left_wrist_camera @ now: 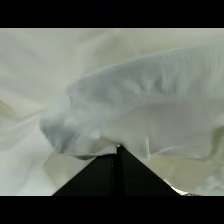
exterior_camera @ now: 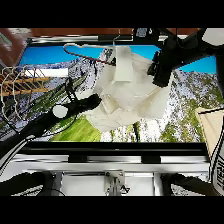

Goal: Fold the shirts.

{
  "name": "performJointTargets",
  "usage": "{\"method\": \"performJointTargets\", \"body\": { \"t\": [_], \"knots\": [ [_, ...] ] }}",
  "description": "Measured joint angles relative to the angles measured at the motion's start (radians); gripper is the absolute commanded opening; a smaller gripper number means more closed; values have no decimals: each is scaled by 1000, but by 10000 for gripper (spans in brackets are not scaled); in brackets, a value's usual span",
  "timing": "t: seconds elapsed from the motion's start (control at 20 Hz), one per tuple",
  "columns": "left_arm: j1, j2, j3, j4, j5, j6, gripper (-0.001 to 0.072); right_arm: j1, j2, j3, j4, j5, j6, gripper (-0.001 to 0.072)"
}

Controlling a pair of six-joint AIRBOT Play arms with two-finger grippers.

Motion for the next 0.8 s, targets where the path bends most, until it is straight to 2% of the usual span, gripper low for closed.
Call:
{"method": "performJointTargets", "body": {
  "t": [0.25,0.45,0.8],
  "knots": [
    [177,83,32,-5,11,78,60,0,0,0,8,-2,36,87],
    [337,126,135,-5,-75,117,59,0,0,0,48,-7,45,86],
    [456,140,364,26,-191,167,59,0,-10,0,116,2,48,86]
  ]
}}
